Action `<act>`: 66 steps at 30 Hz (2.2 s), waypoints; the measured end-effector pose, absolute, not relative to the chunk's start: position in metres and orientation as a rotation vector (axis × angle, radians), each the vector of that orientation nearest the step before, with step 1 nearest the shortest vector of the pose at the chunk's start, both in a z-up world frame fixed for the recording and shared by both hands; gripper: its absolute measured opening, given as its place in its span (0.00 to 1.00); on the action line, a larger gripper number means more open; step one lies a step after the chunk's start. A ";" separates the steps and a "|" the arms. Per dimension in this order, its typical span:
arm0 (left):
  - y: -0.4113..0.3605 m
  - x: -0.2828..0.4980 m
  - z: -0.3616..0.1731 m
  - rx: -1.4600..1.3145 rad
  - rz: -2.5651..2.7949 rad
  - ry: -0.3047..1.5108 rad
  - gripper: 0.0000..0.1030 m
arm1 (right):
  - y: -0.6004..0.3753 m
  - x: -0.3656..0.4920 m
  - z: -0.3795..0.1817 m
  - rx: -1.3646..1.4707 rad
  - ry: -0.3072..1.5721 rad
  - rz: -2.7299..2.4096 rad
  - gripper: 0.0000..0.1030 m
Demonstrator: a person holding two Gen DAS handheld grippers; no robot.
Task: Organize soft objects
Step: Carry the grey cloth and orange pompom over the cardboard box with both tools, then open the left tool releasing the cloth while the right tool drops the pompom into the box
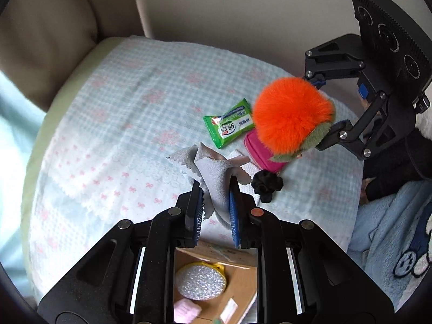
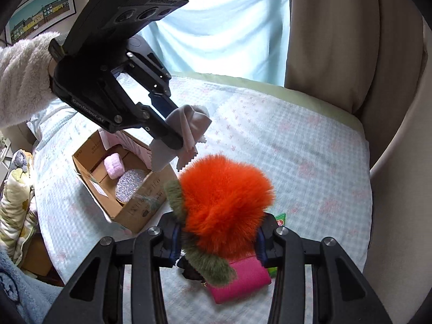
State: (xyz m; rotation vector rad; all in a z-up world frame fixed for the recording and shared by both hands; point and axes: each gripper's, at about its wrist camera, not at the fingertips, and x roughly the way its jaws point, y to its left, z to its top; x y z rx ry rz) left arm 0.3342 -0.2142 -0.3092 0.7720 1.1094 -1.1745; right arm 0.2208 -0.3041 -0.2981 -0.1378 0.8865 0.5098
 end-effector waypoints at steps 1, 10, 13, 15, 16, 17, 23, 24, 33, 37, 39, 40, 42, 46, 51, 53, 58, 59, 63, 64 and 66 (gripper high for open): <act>-0.206 0.331 -0.297 0.736 -1.149 1.104 0.15 | -0.300 0.219 -0.286 -0.139 0.882 0.507 0.38; -0.102 0.298 -0.210 0.447 -0.821 1.088 0.15 | -0.241 0.213 -0.198 -0.093 0.850 0.519 0.38; -0.061 0.288 -0.196 0.367 -0.677 1.085 0.15 | -0.212 0.214 -0.184 -0.087 0.845 0.525 0.38; -0.036 0.282 -0.191 0.340 -0.576 1.075 0.15 | -0.192 0.216 -0.180 -0.087 0.849 0.518 0.38; -0.024 0.277 -0.191 0.324 -0.537 1.069 0.15 | -0.181 0.216 -0.179 -0.091 0.852 0.509 0.38; -0.012 0.275 -0.190 0.297 -0.512 1.065 0.15 | -0.171 0.217 -0.179 -0.093 0.853 0.496 0.38; 0.050 0.264 -0.204 0.182 -0.387 1.079 0.15 | -0.119 0.223 -0.189 0.027 0.919 0.367 0.38; 0.058 0.263 -0.208 0.171 -0.366 1.088 0.15 | -0.110 0.224 -0.192 0.046 0.930 0.341 0.38; 0.125 0.257 -0.242 0.117 -0.270 1.123 0.15 | -0.045 0.230 -0.230 0.099 1.043 0.152 0.38; 0.142 0.262 -0.263 0.100 -0.292 1.136 0.15 | -0.028 0.233 -0.243 0.131 1.076 0.074 0.38; 0.149 0.266 -0.278 0.098 -0.282 1.157 0.15 | -0.025 0.236 -0.252 0.149 1.097 0.039 0.38; 0.151 0.268 -0.285 0.085 -0.279 1.170 0.15 | -0.023 0.237 -0.257 0.160 1.107 0.027 0.38; 0.158 0.274 -0.302 0.050 -0.270 1.199 0.15 | -0.021 0.239 -0.267 0.176 1.128 0.004 0.38; 0.164 0.283 -0.335 -0.002 -0.254 1.251 0.15 | -0.018 0.246 -0.290 0.198 1.175 -0.022 0.38; 0.163 0.290 -0.367 -0.014 -0.232 1.307 0.15 | -0.014 0.262 -0.324 0.192 1.236 -0.030 0.38; 0.165 0.295 -0.381 -0.028 -0.220 1.335 0.15 | -0.015 0.269 -0.338 0.197 1.267 -0.038 0.38; 0.163 0.317 -0.403 -0.001 -0.198 1.376 0.15 | -0.018 0.292 -0.366 0.207 1.331 -0.047 0.38; 0.159 0.322 -0.407 0.019 -0.200 1.381 0.15 | -0.020 0.297 -0.372 0.209 1.347 -0.052 0.38; 0.148 0.337 -0.419 0.048 -0.205 1.398 0.15 | -0.027 0.312 -0.390 0.238 1.398 -0.077 0.38; 0.146 0.339 -0.422 0.057 -0.205 1.402 0.15 | -0.028 0.315 -0.395 0.248 1.411 -0.077 0.38; 0.144 0.341 -0.428 0.068 -0.211 1.412 0.15 | -0.030 0.319 -0.404 0.272 1.436 -0.075 0.39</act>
